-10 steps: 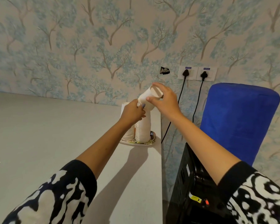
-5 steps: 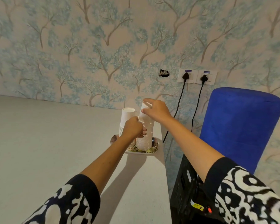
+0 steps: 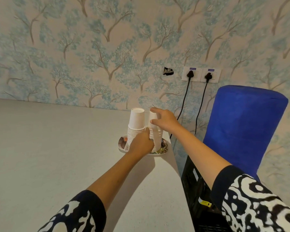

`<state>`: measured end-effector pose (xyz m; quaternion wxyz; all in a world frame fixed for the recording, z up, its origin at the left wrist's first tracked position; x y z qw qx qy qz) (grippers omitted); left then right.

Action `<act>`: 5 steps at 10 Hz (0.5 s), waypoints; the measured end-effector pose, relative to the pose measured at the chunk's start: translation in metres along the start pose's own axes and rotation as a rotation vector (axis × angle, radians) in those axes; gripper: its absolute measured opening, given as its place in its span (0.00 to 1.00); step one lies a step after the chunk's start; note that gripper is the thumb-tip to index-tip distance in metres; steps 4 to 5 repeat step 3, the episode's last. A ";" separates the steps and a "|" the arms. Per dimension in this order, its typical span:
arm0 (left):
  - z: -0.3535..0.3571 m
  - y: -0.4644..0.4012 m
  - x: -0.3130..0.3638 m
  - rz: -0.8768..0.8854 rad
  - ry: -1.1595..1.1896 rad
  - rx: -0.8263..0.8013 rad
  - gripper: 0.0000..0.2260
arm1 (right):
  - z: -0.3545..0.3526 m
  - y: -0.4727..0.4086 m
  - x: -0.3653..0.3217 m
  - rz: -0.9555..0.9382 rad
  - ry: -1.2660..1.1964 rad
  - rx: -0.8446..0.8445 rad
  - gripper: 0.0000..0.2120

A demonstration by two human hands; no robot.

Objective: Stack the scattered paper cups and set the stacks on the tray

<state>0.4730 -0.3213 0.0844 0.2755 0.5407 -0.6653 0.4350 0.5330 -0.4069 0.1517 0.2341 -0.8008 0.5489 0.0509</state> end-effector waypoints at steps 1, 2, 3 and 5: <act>-0.005 0.012 0.006 0.117 -0.048 0.061 0.11 | 0.005 0.008 0.002 0.023 0.005 -0.012 0.32; -0.025 0.036 0.011 0.293 -0.146 0.233 0.11 | 0.002 0.024 0.006 0.069 -0.027 0.076 0.36; -0.035 0.050 0.014 0.427 -0.292 0.279 0.10 | -0.010 0.042 0.006 0.092 0.061 0.220 0.35; -0.035 0.050 0.014 0.427 -0.292 0.279 0.10 | -0.010 0.042 0.006 0.092 0.061 0.220 0.35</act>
Point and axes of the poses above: each hand's wrist, its own y-axis away from the middle knuckle, its own z-axis out of the palm, x = y × z, the point moved 9 cm from there along -y, towards the middle knuckle, and after that the axes turned 15 degrees about y, right-handed, at the moved point
